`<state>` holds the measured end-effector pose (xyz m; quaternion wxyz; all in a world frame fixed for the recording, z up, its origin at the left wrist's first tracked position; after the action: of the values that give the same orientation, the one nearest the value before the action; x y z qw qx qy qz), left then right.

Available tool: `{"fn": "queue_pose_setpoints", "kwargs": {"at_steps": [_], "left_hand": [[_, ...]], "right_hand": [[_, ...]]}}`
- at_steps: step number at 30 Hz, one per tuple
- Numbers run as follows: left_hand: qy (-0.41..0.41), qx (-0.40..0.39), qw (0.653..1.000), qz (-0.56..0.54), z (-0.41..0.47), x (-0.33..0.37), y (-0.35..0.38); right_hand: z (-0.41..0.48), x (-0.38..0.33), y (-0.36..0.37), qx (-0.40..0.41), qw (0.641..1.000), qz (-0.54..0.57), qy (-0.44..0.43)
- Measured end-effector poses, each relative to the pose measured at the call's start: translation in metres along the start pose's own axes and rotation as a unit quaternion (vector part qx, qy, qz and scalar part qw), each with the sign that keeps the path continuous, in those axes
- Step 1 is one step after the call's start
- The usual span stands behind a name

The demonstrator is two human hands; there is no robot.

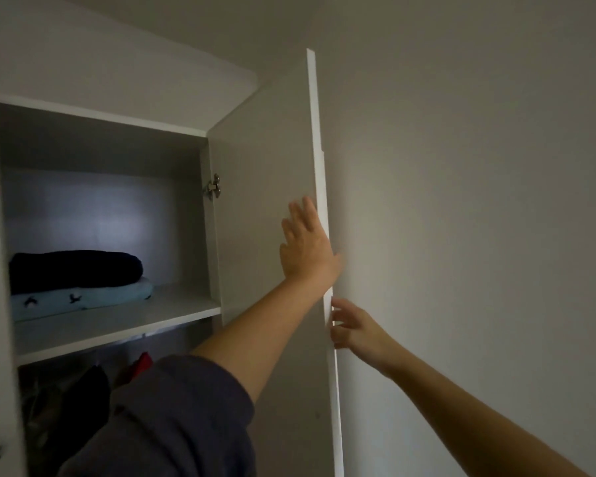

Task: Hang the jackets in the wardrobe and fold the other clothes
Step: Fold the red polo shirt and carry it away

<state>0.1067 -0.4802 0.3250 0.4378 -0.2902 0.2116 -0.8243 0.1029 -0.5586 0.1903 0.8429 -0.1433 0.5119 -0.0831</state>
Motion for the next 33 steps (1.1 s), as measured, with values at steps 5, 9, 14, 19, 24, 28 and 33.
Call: {"fn": "queue_pose_setpoints", "kwargs": {"at_steps": [5,9,14,19,24,28,33], "left_hand": [[-0.045,-0.008,0.996,-0.078,-0.006,-0.045,-0.01],[0.003,-0.033,0.991,-0.126,-0.017,-0.078,-0.039],[0.038,-0.096,0.952,-0.288,-0.036,-0.138,-0.088],[-0.031,-0.068,0.956,-0.284,-0.051,-0.245,-0.138],[-0.118,0.049,0.97,-0.207,-0.053,-0.355,-0.189],[-0.141,0.053,0.975,-0.165,-0.04,-0.411,-0.198],[-0.14,0.046,0.981,-0.124,-0.027,-0.442,-0.195]], "right_hand": [[-0.005,-0.01,0.028,-0.085,0.995,-0.045,-0.016],[-0.003,-0.004,0.079,-0.146,0.975,-0.164,-0.011],[0.01,0.003,0.173,-0.215,0.948,-0.234,-0.033],[0.024,-0.019,0.271,-0.307,0.935,-0.162,-0.072],[0.039,-0.017,0.385,-0.388,0.887,-0.223,-0.114],[0.065,-0.008,0.455,-0.384,0.865,-0.283,-0.154],[0.105,0.005,0.485,-0.352,0.894,-0.259,-0.099]]}}
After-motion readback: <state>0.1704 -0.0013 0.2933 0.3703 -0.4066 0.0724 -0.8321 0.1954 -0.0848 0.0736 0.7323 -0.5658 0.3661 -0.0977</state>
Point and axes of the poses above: each hand's wrist, its own z-axis towards the middle knuckle, its own y-axis out of the palm, x = y × z, the point moved 9 cm from there along z, towards the middle knuckle, and after that the axes turned 1 degree about y, right-handed, at the moved point
